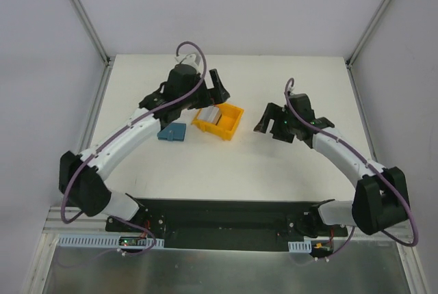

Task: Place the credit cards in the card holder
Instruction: Move the storage box to the center of the board.

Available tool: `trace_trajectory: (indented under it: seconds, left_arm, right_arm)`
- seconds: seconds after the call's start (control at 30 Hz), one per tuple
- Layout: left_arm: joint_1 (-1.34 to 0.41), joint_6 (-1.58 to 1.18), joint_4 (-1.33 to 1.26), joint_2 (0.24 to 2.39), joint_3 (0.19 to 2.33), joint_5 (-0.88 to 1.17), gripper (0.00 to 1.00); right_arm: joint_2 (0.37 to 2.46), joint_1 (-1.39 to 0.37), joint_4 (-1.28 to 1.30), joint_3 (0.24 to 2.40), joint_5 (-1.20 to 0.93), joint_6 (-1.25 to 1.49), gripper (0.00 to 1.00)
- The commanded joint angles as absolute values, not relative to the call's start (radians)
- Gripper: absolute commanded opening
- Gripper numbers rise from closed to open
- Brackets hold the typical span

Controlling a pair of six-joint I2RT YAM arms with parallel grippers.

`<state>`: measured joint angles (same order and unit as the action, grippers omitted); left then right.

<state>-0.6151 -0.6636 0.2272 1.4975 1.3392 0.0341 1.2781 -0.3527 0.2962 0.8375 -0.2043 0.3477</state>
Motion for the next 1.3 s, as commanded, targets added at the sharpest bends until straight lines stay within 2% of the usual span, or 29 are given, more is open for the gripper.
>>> trace_trajectory:
  seconds: [0.0,0.27,0.57,0.97,1.27]
  left_arm:
    - [-0.536,-0.604,0.288,1.335,1.197,-0.163,0.99]
    - [-0.292,-0.624,0.301,1.108,0.947,-0.074,0.99]
    - [-0.245,-0.611,0.322,1.058,0.862,-0.061,0.99]
    - [-0.238,-0.603,0.333,1.080,0.857,-0.038,0.99]
    - [-0.235,-0.606,0.333,1.094,0.857,-0.029,0.99]
  right_arm:
    - [1.405,-0.448,0.288,1.018,-0.111,0.390,0.86]
    - [1.678,-0.520,0.397,1.307,-0.006,0.387,0.86]
    - [1.882,-0.543,0.466,1.492,-0.011,0.353,0.82]
    - [1.939,-0.566,0.483,1.502,0.035,0.342,0.65]
    - [1.934,-0.569,0.488,1.493,0.067,0.293,0.57]
